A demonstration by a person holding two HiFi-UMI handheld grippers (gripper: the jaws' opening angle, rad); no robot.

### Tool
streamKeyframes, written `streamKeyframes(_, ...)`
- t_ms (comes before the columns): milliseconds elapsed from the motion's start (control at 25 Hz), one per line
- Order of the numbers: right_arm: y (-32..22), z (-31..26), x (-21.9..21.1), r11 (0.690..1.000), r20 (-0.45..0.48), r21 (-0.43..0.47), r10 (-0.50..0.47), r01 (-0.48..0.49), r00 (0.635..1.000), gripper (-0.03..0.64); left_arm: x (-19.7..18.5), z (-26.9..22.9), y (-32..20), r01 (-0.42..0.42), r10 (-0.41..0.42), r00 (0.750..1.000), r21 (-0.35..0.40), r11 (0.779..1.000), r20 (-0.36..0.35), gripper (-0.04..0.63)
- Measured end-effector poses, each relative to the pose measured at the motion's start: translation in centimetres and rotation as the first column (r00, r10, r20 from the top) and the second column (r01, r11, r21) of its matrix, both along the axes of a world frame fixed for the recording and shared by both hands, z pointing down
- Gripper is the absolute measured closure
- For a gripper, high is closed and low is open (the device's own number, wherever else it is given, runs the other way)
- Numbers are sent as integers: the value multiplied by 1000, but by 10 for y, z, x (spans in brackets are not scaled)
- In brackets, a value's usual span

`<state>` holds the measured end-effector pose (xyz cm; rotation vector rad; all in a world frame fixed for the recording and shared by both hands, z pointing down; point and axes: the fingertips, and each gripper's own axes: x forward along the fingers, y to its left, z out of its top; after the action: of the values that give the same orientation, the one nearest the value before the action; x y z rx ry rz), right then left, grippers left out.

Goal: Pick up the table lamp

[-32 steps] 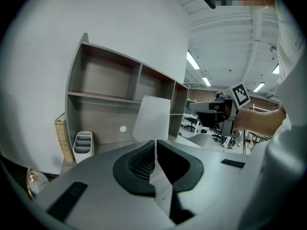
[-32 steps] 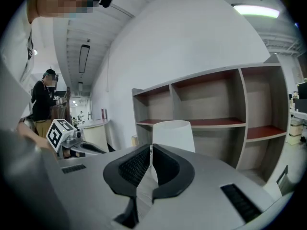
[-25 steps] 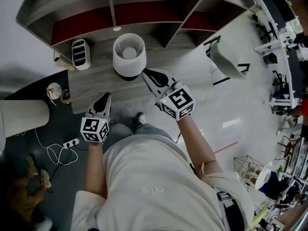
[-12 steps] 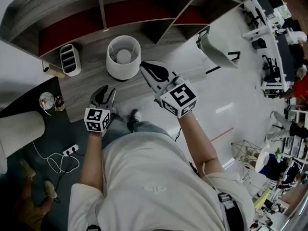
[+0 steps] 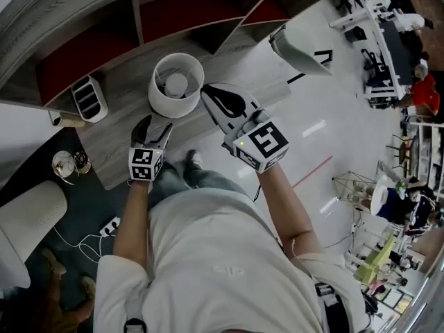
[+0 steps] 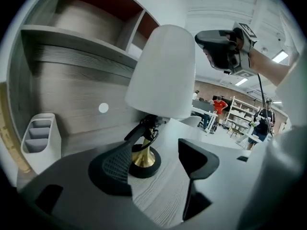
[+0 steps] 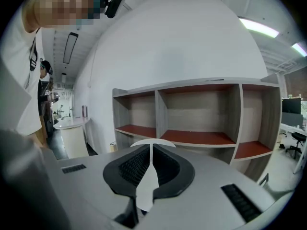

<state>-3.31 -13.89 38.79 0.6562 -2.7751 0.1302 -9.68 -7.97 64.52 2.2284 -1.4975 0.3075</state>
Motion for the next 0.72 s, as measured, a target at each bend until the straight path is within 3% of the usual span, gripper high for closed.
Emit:
streamKeyframes(320,-3,-3,-3,998,-14,0,70,-70,997,586,7,13,-30,-113,111,993,69,991,30,252)
streamKeyframes(520,-7,-7,-4,994,-20,3,108,-108,994,586,8,22,-48,-131,129,991,67,989,38,243)
streamKeyframes(720,-12,-9,-4,989,-24,-2,147,-148,989,584,13,26,-63,-168,161,982,71,983,96,232)
